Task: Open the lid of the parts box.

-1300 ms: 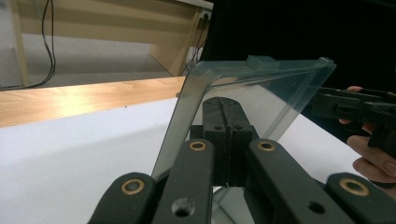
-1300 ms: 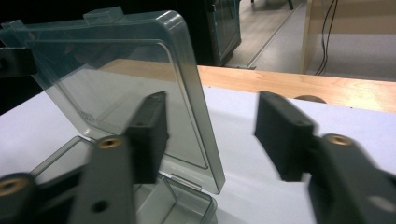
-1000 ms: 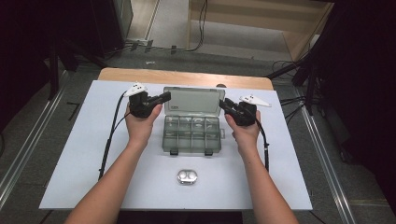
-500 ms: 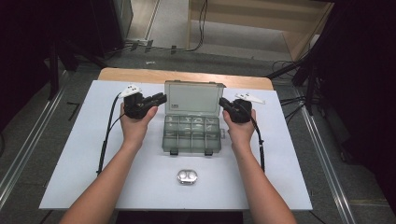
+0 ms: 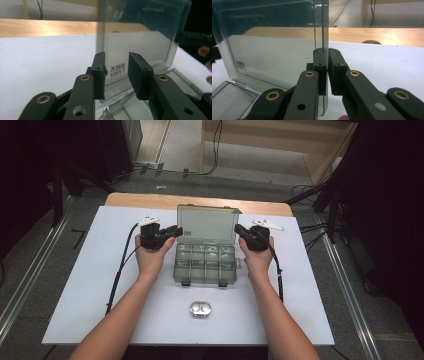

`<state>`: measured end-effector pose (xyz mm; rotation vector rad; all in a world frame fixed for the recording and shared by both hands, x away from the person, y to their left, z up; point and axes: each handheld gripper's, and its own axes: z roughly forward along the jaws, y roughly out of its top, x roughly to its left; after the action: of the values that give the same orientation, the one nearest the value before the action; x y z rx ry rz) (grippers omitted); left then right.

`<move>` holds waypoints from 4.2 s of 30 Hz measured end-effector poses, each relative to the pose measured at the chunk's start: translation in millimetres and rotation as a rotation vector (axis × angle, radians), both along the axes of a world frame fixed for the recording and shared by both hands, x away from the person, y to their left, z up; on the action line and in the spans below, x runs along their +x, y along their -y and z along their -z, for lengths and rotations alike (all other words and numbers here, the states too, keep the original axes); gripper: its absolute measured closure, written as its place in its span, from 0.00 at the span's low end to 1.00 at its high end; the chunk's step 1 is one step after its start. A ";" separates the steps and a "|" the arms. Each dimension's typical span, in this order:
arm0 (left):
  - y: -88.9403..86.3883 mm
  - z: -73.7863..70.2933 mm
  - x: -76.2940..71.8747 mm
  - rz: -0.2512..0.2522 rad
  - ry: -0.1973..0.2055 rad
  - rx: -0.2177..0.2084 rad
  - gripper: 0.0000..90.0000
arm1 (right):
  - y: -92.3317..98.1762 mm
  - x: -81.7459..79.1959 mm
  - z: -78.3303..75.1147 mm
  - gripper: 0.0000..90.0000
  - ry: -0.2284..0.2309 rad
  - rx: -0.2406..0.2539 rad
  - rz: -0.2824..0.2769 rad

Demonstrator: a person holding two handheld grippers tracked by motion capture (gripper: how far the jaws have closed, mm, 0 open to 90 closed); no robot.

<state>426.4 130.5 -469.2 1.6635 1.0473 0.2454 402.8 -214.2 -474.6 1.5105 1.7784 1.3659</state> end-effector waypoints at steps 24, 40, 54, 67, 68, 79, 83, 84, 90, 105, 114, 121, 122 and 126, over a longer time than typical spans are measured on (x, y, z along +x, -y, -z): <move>1.2 20.4 19.6 0.001 -0.056 0.032 0.90 | 1.2 7.7 6.1 0.94 0.014 0.003 -0.012; 1.7 23.7 21.9 -0.030 -0.098 0.001 0.91 | 3.3 10.6 28.4 0.89 -0.092 0.089 -0.021; 2.5 32.2 27.1 -0.050 -0.178 -0.010 0.87 | 6.1 15.0 35.6 0.90 -0.143 0.121 -0.018; 4.0 37.9 28.4 -0.051 -0.213 0.025 0.84 | 8.9 21.2 43.5 0.88 -0.195 0.135 -0.030; 4.1 37.7 28.2 -0.050 -0.213 0.028 0.85 | 9.1 21.8 43.8 0.88 -0.197 0.133 -0.031; 5.3 35.9 26.1 -0.048 -0.226 0.050 0.77 | 9.4 23.5 45.0 0.82 -0.198 0.118 -0.039; 4.6 31.4 21.8 -0.057 -0.197 0.066 0.64 | 10.4 21.1 41.6 0.67 -0.173 0.094 -0.068; 3.9 30.6 20.4 -0.057 -0.184 0.071 0.64 | 10.0 19.6 40.1 0.60 -0.163 0.071 -0.076; -5.0 25.3 8.7 -0.047 -0.113 0.043 0.45 | 12.0 5.3 31.3 0.28 -0.098 0.067 -0.087; -24.2 14.7 -30.1 0.056 0.011 0.024 0.00 | 10.3 -33.1 27.2 0.00 -0.026 0.039 -0.183; -37.1 9.9 -53.0 0.063 0.053 0.031 0.00 | 12.4 -57.7 28.0 0.00 0.001 0.024 -0.221; -47.9 10.3 -71.7 0.067 0.075 0.053 0.00 | 11.8 -72.1 27.5 0.00 0.020 0.016 -0.225; -49.6 10.6 -74.5 0.067 0.079 0.056 0.00 | 11.7 -76.5 27.9 0.00 0.021 0.010 -0.228; -56.8 11.2 -85.3 0.077 0.090 0.053 0.00 | 11.6 -83.8 28.5 0.00 0.020 -0.006 -0.238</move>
<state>341.1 187.3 -480.4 1.7202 0.9145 0.2972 319.1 -225.9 -503.1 1.3101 1.9987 1.4776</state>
